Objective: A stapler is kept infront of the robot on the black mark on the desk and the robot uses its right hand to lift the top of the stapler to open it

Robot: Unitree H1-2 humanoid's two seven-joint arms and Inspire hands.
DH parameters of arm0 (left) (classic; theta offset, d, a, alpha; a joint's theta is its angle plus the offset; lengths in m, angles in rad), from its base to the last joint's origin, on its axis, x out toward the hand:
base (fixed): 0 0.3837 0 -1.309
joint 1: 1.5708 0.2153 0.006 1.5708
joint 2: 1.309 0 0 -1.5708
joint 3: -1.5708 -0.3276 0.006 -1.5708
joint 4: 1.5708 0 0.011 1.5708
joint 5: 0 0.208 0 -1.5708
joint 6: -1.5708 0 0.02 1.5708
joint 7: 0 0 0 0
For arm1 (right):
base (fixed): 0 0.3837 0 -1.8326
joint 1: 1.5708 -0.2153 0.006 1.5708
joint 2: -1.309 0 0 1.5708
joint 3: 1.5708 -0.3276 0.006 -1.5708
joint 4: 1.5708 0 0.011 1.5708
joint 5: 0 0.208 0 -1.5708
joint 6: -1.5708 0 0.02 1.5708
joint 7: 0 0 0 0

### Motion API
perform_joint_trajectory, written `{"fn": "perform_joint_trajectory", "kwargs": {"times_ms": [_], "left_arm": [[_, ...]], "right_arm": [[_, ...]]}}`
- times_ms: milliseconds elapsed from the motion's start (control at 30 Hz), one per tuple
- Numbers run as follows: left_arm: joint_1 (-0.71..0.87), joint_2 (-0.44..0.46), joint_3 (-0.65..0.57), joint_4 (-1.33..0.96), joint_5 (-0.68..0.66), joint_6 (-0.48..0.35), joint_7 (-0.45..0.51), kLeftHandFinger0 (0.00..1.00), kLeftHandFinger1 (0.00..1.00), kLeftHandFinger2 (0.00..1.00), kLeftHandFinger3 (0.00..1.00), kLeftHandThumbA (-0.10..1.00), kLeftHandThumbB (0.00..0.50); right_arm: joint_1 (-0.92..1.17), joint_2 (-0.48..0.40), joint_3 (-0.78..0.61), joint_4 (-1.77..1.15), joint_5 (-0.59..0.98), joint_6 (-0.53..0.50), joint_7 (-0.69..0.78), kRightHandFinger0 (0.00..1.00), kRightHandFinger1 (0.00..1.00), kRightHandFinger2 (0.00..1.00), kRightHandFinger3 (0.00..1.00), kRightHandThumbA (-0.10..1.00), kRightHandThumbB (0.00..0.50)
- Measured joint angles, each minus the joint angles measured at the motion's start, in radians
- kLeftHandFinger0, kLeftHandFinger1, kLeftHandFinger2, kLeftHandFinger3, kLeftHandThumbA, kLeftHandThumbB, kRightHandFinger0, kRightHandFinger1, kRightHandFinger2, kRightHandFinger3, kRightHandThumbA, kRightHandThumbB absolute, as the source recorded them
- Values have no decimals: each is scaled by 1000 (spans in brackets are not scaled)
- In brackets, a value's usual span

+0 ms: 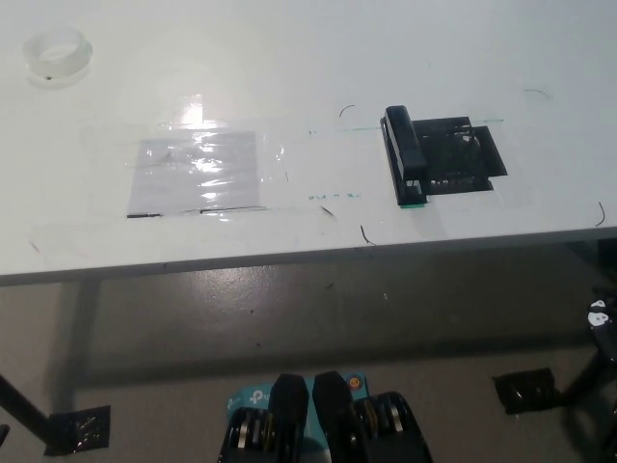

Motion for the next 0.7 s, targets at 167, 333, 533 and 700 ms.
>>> {"fn": "perform_joint_trajectory", "kwargs": {"times_ms": [167, 333, 533, 700], "left_arm": [[0, 0, 0, 0, 0, 0, 0, 481, 550, 706, 857, 1000, 210], [0, 0, 0, 0, 0, 0, 0, 495, 549, 664, 864, 1000, 197], [-1, 0, 0, 0, 0, 0, 0, 504, 549, 672, 871, 1000, 185], [-1, 0, -1, 0, 0, 0, 0, 461, 529, 672, 856, 1000, 198]], "right_arm": [[0, 1, -4, 0, 1, 1, 1, 396, 400, 480, 638, 426, 27], [0, 5, -16, 0, 3, 1, 3, 388, 398, 476, 639, 444, 51], [-1, 10, -24, 0, 3, 10, 6, 391, 405, 486, 640, 439, 52], [-1, 13, -32, -2, 6, 19, 15, 393, 400, 478, 635, 432, 64]]}}
